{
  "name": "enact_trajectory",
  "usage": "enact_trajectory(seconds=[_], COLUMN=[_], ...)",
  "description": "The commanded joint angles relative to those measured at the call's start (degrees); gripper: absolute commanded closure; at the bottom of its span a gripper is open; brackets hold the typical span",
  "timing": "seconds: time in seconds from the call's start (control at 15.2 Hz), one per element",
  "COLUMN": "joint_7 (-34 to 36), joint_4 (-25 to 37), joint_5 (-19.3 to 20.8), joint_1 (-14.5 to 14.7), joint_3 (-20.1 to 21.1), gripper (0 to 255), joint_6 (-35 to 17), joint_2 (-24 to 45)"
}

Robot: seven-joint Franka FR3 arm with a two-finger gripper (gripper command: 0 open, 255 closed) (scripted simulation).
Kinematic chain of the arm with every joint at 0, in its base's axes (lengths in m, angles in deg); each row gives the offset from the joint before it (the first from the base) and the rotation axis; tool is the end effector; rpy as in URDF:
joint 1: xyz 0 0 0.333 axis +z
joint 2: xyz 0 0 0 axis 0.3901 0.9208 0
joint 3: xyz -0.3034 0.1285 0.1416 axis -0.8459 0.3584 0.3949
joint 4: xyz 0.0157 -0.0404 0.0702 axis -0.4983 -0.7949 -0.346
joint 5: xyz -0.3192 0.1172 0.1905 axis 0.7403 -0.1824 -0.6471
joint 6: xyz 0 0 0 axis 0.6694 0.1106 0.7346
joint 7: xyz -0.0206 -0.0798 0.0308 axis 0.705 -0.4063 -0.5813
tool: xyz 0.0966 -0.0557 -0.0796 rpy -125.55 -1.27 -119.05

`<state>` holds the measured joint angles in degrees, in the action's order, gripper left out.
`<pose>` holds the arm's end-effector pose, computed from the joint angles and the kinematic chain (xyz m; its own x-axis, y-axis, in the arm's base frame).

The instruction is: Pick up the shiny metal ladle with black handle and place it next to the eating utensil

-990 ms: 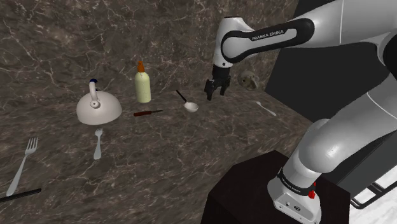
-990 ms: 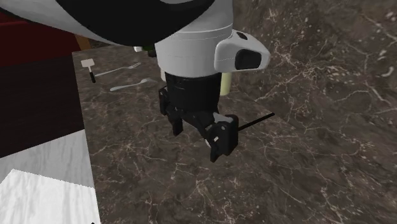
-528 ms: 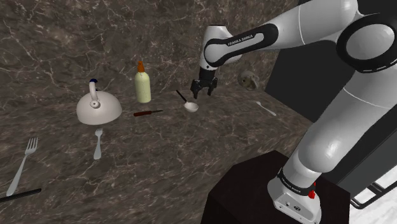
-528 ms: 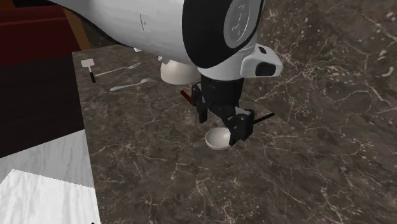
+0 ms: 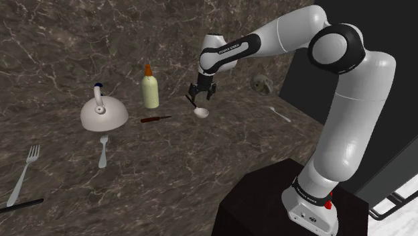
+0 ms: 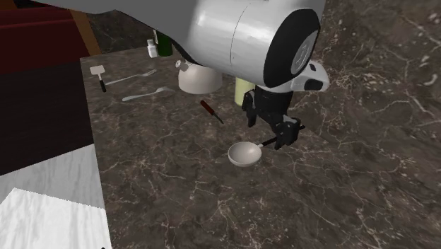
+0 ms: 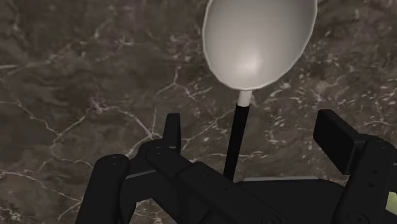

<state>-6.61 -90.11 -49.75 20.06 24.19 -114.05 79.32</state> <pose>0.6290 -0.0081 0.4103 0.9377 -0.3354 0.0904 -0.3298 -0.9413 -0.0716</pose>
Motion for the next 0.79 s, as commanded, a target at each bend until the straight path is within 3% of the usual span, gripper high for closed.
enact_trajectory(seconds=[0.0,0.2,0.73], joint_7=[1.23,2.76,2.74], joint_4=[3.73,10.47,9.82], joint_5=[-0.24,-0.66,-0.69], joint_1=[-0.12,-0.37,-0.2], joint_3=[-0.29,-0.77,-0.72], gripper=[0,0,0], joint_6=[-0.9,-1.24,-5.44], joint_2=[3.93,10.0,13.55])
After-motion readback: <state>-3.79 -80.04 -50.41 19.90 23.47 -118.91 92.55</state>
